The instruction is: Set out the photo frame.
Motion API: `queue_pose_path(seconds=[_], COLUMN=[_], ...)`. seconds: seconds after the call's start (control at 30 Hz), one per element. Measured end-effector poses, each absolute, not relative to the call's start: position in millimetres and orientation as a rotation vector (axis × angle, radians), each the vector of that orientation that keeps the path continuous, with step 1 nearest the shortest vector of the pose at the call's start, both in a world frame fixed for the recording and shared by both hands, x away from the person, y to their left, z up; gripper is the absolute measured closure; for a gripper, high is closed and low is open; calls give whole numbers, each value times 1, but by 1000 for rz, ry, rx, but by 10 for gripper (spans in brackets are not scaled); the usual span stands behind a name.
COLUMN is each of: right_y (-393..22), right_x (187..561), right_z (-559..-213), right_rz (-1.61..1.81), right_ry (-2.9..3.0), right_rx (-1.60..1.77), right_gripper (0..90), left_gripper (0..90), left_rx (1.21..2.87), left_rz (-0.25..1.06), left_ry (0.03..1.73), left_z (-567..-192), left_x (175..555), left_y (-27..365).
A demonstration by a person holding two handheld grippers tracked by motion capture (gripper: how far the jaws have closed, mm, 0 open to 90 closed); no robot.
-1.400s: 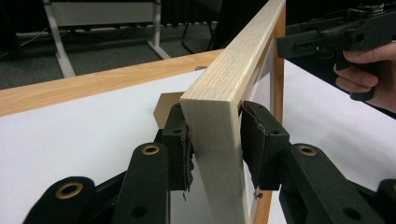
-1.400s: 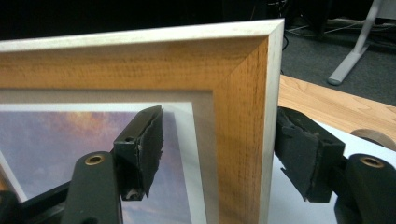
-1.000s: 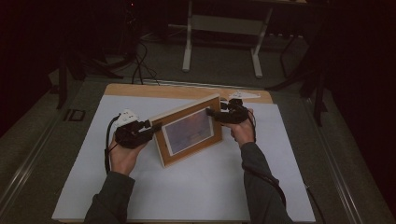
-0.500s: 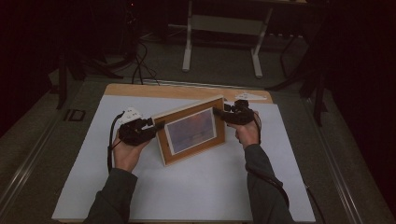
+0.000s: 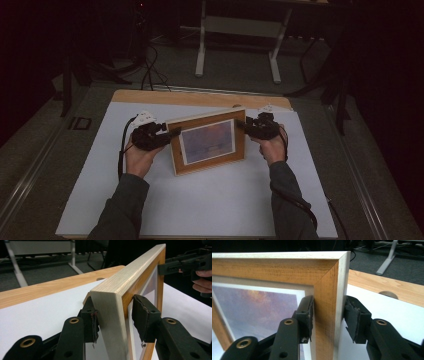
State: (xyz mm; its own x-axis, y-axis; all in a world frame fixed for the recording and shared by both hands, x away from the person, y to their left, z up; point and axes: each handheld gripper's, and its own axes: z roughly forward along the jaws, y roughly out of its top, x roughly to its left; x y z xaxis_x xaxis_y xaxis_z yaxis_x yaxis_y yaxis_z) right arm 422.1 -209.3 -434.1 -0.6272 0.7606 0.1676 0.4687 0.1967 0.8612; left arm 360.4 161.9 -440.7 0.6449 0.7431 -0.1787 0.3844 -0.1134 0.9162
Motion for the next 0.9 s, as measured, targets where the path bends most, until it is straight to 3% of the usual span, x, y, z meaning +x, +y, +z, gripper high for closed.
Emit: queue_pose_path(seconds=[0.43,0.9], right_y=[-225,-231], right_x=[389,380], right_z=[-434,-437], right_rz=[1358,1386], right_ry=[2140,2126], right_rx=[1195,1190], right_gripper=[614,624], left_gripper=[548,535], left_rx=[1760,1777], left_rz=[269,246], left_ry=[837,812], left_z=[-440,-440], left_x=[392,398], left_y=[160,159])
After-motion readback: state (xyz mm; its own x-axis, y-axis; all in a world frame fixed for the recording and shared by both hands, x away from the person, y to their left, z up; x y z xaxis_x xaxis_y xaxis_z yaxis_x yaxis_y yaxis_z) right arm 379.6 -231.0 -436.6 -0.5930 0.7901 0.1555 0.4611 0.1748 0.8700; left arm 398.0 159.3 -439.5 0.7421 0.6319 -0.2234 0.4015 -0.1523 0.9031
